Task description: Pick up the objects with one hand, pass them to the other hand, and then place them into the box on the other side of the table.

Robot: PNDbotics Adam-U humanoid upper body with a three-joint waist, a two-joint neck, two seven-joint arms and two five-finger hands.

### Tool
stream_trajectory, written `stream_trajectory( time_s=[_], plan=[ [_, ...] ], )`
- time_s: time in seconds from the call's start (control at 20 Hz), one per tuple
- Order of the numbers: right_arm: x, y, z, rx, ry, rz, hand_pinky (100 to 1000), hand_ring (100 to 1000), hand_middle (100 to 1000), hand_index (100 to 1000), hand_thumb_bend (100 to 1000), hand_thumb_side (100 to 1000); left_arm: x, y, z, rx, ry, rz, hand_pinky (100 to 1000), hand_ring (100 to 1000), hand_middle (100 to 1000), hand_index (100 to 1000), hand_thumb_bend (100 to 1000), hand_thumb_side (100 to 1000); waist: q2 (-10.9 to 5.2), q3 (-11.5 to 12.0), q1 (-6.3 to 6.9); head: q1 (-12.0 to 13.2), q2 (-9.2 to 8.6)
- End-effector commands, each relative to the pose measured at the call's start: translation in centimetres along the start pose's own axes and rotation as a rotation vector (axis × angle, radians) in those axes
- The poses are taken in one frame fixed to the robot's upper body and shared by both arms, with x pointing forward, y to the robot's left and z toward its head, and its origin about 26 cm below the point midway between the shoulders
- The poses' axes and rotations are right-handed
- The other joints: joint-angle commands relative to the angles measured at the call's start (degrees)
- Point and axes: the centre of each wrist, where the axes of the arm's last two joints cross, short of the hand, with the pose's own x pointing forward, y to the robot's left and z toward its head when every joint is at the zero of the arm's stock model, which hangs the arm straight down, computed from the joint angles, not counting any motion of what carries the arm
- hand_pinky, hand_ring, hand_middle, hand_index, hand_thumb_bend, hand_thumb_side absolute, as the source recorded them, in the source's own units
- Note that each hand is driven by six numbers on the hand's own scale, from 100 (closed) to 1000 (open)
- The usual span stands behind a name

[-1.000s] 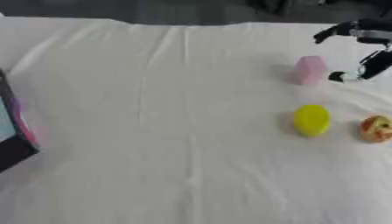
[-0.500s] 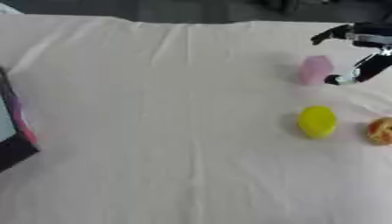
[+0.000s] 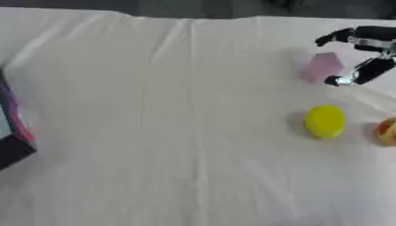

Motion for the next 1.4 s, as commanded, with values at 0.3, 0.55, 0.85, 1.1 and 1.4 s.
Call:
stream_trajectory(
  time_s=[0.3,0.55,0.85,1.1,1.4],
  plan=[
    [-1.0,-1.3,1.4,-0.032,0.076,0.028,992,1000,891,984,363,482,0.9,0.2,-0.4,-0.003,-0.031,-0.010,879,868,935,874,361,722,-0.61,0.38,-0.06,-0.38,-1.27],
    [-1.6,-0.7,2.3,-0.033,0.124,0.033,990,1000,892,983,356,511,0.9,0.2,-0.4,-0.003,-0.030,-0.012,879,868,936,874,360,723,-0.33,0.35,-0.06,-0.28,-1.54],
    [-1.8,-0.4,2.8,-0.033,0.146,0.034,989,1000,893,982,353,525,0.8,0.2,-0.4,-0.004,-0.028,-0.011,880,868,936,874,358,725,-0.13,0.39,0.01,-0.18,-1.69],
    [-2.0,-0.4,3.0,-0.053,0.163,0.030,985,1000,887,975,318,517,0.7,0.2,-0.4,-0.007,-0.025,-0.011,881,869,936,875,355,731,0.23,0.59,-0.05,-0.13,-2.07],
    [-2.0,-0.3,2.9,-0.120,0.164,-0.019,982,988,838,921,184,418,0.6,0.3,-0.3,-0.006,-0.022,-0.011,883,870,939,875,351,735,0.57,0.64,-0.03,-0.05,-1.85]
  ],
)
